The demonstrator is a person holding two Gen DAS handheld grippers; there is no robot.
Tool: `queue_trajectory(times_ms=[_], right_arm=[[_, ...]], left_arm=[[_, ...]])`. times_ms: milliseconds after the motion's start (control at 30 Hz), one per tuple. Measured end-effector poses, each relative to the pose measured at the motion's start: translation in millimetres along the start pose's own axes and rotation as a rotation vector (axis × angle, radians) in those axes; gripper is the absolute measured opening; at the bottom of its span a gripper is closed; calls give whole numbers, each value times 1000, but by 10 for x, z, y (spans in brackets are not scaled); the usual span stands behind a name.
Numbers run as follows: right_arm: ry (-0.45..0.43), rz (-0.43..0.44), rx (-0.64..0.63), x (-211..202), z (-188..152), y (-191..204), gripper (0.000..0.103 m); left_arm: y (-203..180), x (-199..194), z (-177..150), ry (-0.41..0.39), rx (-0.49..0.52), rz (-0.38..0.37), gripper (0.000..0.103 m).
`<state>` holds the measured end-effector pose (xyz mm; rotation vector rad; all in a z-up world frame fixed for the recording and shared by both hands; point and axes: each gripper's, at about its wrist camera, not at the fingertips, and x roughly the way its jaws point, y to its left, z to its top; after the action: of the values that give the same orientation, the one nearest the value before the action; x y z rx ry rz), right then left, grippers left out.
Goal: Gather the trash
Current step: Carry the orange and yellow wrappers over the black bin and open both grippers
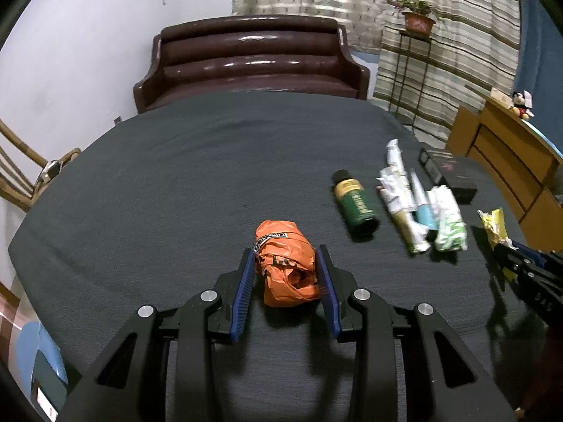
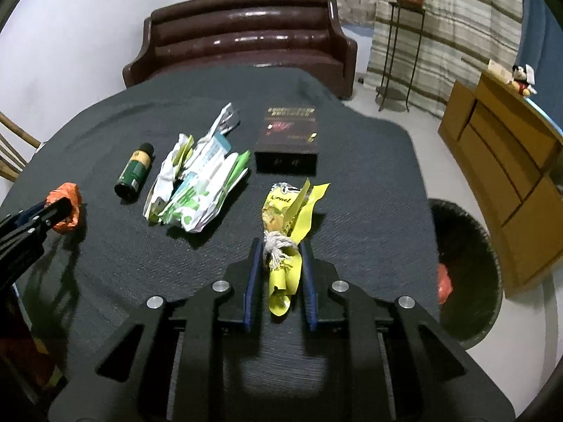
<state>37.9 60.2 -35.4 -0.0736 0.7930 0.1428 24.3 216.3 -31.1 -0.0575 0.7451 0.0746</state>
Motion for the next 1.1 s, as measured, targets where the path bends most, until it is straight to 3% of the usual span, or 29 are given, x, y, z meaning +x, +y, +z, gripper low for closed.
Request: queue_trajectory(times_ms=[533,1100], right_arm=[[-119,-116,90,-368,-43,-1011,21],[-119,-179,205,-349,-220,-1937,21]], left_arm=[[-1135,-150,108,-51,136,-200,36],[-2451,-75,149,-54,311,-327,36]])
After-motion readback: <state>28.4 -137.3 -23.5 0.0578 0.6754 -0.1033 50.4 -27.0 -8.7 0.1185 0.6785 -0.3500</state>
